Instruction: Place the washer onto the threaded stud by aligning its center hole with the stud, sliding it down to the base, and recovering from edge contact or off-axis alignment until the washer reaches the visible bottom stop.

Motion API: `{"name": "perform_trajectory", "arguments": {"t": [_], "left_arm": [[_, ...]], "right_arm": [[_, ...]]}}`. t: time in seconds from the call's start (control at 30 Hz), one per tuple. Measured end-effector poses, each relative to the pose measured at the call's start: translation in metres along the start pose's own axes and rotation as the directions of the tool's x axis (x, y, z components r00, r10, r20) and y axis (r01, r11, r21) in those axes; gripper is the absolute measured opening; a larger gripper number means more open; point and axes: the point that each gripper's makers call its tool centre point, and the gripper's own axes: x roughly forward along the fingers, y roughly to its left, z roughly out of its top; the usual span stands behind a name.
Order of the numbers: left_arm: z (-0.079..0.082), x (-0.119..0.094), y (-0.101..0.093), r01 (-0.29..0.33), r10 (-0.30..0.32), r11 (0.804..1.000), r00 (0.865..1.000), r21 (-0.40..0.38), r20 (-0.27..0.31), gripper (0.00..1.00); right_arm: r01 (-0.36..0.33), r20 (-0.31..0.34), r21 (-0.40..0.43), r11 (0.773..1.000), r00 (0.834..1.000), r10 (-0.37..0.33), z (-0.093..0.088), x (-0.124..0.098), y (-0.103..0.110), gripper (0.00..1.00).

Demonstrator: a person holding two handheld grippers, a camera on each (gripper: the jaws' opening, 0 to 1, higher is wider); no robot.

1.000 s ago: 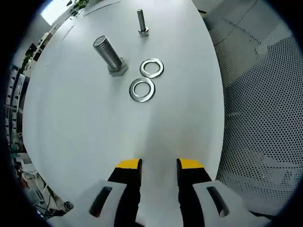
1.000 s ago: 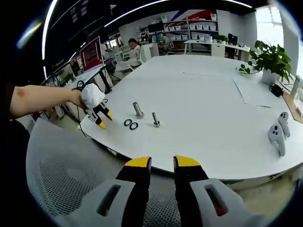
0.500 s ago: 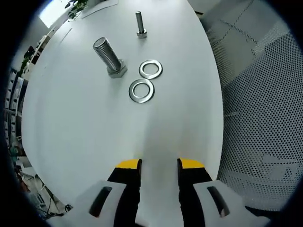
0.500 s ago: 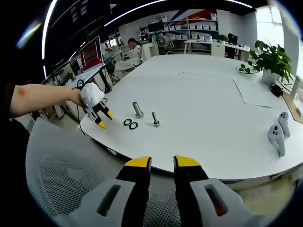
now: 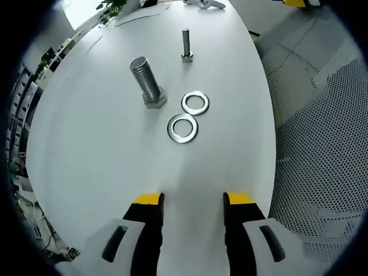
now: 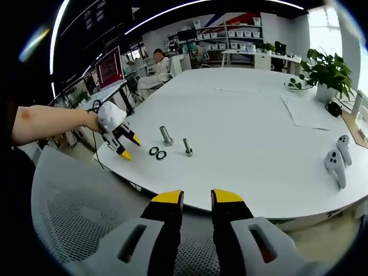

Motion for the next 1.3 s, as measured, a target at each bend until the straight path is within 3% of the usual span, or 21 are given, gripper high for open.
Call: {"name": "perform_trajectory", "arguments": {"t": [0.17,0.37,0.5,0.73,1.17,1.3], "left_arm": [[0.015,0.006,0.004,0.003,-0.003,1.000,0.999,-0.004,0.033,0.50],[0.035,0.012,0.004,0.015,-0.016,0.999,0.999,0.035,0.041,0.51],[0.044,0.014,0.004,0.028,-0.029,0.996,0.999,0.079,0.018,0.48],[0.061,0.018,0.005,0.026,-0.028,0.996,0.999,0.082,0.029,0.37],[0.063,0.018,0.012,0.005,-0.005,1.000,1.000,0.025,0.015,0.27],[0.066,0.019,0.008,0.007,-0.008,0.998,1.000,0.057,0.013,0.21]], "right_arm": [[-0.002,0.004,0.002,1.000,1.000,0.002,0.001,0.000,0.000,0.22],[-0.003,0.005,-0.002,1.000,1.000,0.003,0.002,0.001,0.000,0.22],[-0.003,0.006,0.000,1.000,1.000,0.003,0.001,0.001,0.000,0.22],[-0.001,0.010,0.002,1.000,1.000,0.001,0.002,0.000,0.000,0.22],[0.000,0.013,0.003,1.000,1.000,0.000,0.002,0.000,-0.001,0.22],[-0.001,0.012,0.002,1.000,1.000,0.001,0.002,0.000,-0.001,0.22]]}}
